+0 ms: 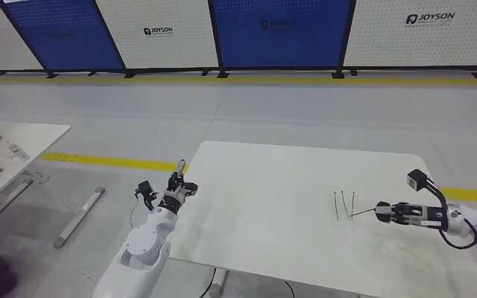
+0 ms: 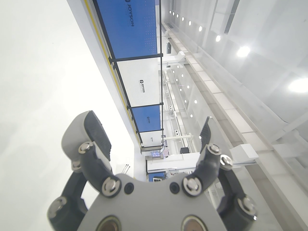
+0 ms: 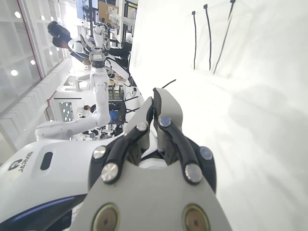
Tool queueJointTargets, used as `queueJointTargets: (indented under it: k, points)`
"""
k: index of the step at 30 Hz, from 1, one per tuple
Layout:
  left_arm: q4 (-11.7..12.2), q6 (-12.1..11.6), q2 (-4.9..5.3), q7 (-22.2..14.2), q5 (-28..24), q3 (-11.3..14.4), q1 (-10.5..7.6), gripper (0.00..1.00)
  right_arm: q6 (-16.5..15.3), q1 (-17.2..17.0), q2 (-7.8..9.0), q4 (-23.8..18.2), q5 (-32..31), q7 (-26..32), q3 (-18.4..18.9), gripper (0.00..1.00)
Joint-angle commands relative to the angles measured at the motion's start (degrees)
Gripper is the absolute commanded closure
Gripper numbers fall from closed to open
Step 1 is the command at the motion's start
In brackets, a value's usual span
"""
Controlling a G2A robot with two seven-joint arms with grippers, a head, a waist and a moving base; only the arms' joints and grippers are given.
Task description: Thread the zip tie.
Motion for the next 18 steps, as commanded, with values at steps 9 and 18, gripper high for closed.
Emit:
queueJointTargets:
  k: [9, 18]
  points:
    - [-0.3, -0.4, -0.16, 0.2, -2.6, -0.7, -0.51, 0.0, 0.3, -2.2, -0.82, -5.8, 1.2, -5.5, -0.6, 1.0]
    - [-9.2, 1.3, -0.58, -5.5, -10.4, -0.5, 2.11, 0.0, 0.0, -6.5, -2.19, -17.4, 8.6, -9.6, 1.6, 1.0]
